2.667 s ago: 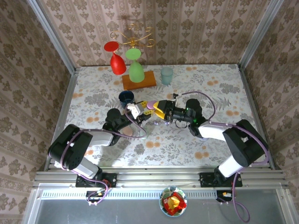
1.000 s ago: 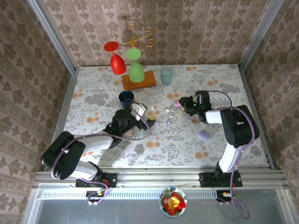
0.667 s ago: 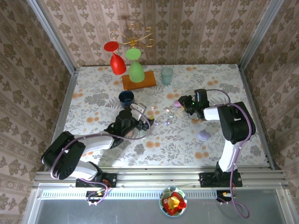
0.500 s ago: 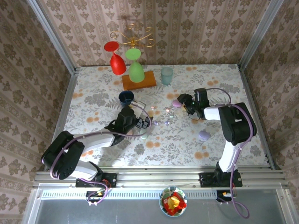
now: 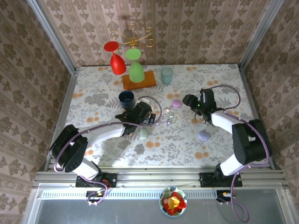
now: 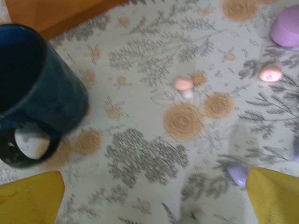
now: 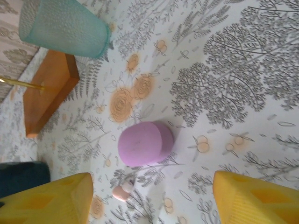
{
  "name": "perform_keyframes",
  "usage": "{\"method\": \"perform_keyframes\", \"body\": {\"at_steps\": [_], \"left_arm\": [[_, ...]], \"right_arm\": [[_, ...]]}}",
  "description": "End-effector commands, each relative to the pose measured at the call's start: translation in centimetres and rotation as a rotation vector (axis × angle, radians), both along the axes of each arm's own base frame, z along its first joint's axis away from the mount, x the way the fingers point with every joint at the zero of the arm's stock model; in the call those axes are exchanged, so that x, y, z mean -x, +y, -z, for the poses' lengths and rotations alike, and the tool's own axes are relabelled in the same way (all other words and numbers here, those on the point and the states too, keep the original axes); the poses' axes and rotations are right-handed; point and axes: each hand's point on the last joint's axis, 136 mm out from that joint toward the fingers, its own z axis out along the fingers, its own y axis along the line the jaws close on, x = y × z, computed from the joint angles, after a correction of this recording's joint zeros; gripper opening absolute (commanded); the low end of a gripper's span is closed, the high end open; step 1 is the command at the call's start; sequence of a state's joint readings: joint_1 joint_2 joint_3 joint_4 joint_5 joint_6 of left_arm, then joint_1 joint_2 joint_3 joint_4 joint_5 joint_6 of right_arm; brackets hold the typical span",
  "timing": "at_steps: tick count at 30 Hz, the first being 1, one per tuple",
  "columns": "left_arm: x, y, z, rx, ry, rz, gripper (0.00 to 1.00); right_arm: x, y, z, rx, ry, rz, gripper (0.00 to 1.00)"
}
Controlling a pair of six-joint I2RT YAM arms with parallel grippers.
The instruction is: Insert the wireless bluetooth earbuds into the charging case
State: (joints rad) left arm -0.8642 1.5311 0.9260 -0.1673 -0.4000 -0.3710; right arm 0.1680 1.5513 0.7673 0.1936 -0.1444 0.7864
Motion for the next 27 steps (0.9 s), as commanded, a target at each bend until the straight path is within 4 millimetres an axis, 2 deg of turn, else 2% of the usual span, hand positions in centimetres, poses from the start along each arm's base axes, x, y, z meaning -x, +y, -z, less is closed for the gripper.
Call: {"method": "perform_keyframes", "body": {"at_steps": [1, 5, 9, 13, 16, 20, 25, 27], "left_arm": [[2.9, 2.0, 2.1, -0.074, 0.223, -0.114, 1.00], [5.6, 0.7, 3.0, -0.040, 0.419, -0.113, 1.00], [8.1, 0.4, 4.6, 0.044, 0.543, -0.178, 1.00], [9.3, 0.2, 5.9, 0.162, 0.603, -0.233, 0.99], [9.5, 0.9, 6.6, 0.135, 0.626, -0.268, 0.93], [9.3, 0.3, 7.8, 0.136, 0.669, -0.263, 0.82], [9.1, -0.5, 8.0, 0.126, 0.678, -0.245, 0.66], [9.1, -0.4, 8.2, 0.118, 0.679, -0.246, 0.56]], "right_arm": [[1.1, -0.7, 0.7, 0.069, 0.027, -0.005, 0.70], [1.0, 0.2, -0.4, 0.040, 0.016, -0.042, 0.70], [1.0, 0.3, -0.8, 0.049, 0.003, -0.051, 0.70], [1.1, 0.3, -0.7, 0.049, 0.012, -0.052, 0.70], [1.1, 0.4, -0.6, 0.041, 0.010, -0.055, 0.70], [1.3, 0.7, -0.5, 0.028, 0.009, -0.060, 0.70], [1.7, 0.6, -0.6, 0.033, 0.009, -0.058, 0.70], [1.8, 0.6, -0.6, 0.037, 0.007, -0.058, 0.70]]}}
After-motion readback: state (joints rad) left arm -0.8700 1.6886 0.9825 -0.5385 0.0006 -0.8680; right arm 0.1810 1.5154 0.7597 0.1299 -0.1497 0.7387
